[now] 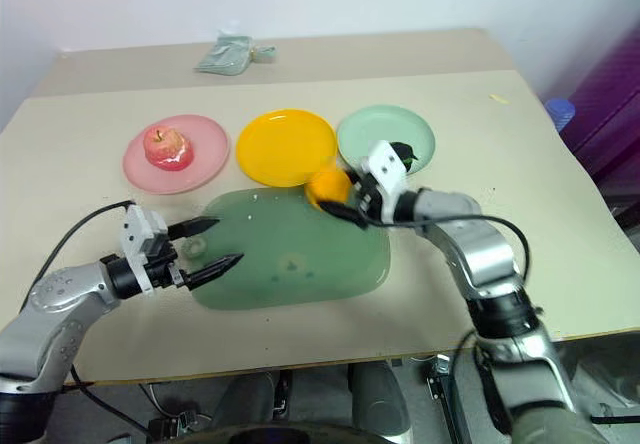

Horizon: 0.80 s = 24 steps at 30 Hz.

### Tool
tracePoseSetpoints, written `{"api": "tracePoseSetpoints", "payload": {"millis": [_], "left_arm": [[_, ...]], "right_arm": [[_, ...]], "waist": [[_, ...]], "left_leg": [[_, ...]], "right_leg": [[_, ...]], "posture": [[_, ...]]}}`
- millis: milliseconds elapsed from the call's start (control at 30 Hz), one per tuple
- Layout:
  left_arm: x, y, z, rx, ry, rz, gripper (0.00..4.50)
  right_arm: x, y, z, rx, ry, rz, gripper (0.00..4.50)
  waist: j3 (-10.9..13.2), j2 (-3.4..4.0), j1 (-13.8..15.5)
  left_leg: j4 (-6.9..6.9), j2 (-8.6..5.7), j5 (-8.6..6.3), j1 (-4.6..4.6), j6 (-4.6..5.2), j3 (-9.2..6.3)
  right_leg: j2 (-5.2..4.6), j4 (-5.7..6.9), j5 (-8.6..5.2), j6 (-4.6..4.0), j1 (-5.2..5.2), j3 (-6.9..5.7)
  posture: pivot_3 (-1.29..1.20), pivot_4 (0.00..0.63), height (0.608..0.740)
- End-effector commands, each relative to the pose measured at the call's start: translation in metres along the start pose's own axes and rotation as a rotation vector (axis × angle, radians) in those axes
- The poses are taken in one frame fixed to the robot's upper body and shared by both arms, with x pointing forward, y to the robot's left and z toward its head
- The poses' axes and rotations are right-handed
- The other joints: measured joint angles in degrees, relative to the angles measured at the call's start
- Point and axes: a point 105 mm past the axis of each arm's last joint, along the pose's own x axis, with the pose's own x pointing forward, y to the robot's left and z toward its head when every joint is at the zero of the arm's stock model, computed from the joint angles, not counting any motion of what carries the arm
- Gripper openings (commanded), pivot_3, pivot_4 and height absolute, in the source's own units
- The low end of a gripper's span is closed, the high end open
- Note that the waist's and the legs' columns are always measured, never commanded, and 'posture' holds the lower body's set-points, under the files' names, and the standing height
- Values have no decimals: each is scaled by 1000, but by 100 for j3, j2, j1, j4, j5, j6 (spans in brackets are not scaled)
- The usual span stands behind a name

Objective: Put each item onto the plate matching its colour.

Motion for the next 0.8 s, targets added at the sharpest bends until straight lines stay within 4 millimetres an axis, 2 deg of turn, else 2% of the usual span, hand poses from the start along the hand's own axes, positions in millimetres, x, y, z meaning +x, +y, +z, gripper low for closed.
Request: {"api": "tracePoseSetpoints", "payload": {"millis": [33,67,167,233,300,333,400,500,567,667,800], "left_arm": [[-14,20,6,12,-27,141,4500],[-18,21,4,11,-25,163,4500],[-22,19,3,8,-23,189,4500],[-24,18,5,12,-36,225,4500],[-26,18,7,13,-49,255,4500],[-27,18,8,12,-54,266,4500],[-32,21,10,5,-70,304,4500],[-42,26,7,11,-52,346,4500],[-50,33,3,20,-26,384,4500],[-66,46,-1,36,1,448,4500],[-86,56,-8,34,29,498,4500]], "right_arm": [[44,-16,-2,3,67,-135,2765],[61,-19,-3,11,80,-154,2765],[83,-24,-6,19,95,-172,2765],[92,-32,-1,1,60,-209,3811],[90,-36,7,-28,7,-210,4457],[86,-37,10,-40,-17,-202,4457],[61,-44,18,-86,-80,-187,4457],[7,-51,20,-139,-111,-141,4457],[-41,-55,9,-131,-68,-103,4457],[-107,-62,-22,-77,81,-125,4457],[-156,-58,-51,26,183,-173,4457]], "waist": [[-2,-3,-13],[-2,-3,-19],[-2,-3,27],[-2,-4,63],[-2,-4,70],[-2,-4,70],[-3,-5,76],[-3,-5,161],[-3,-5,216],[-2,-5,194],[-4,-4,92]], "left_leg": [[0,-1,1,0,-1,0],[0,-1,1,2,-2,5],[-8,-4,3,-3,-6,4],[-13,-14,4,-16,-7,-1],[-12,-28,3,-19,-7,5],[-10,-34,3,-21,-7,5],[-8,-36,3,-21,-6,6],[-10,-32,2,-21,-4,-1],[-10,-32,1,-21,-3,-2],[-10,-29,0,-13,0,0],[-10,-14,-1,15,1,18]], "right_leg": [[-1,0,0,0,-1,0],[-2,2,0,0,-1,2],[-5,3,0,-1,-10,1],[-17,-2,0,-1,-17,-4],[-36,-6,1,0,-18,-4],[-42,-7,1,1,-17,-4],[-43,-9,2,2,-16,-4],[-41,-15,1,2,-11,-12],[-40,-19,1,2,-8,-14],[-40,-26,1,2,7,-18],[-9,-21,0,0,23,-4]], "posture": [[0,150,740],[0,150,740],[0,150,740],[0,150,740],[0,150,740],[0,150,740],[0,150,740],[0,150,740],[0,150,740],[0,150,740],[0,150,740]]}}
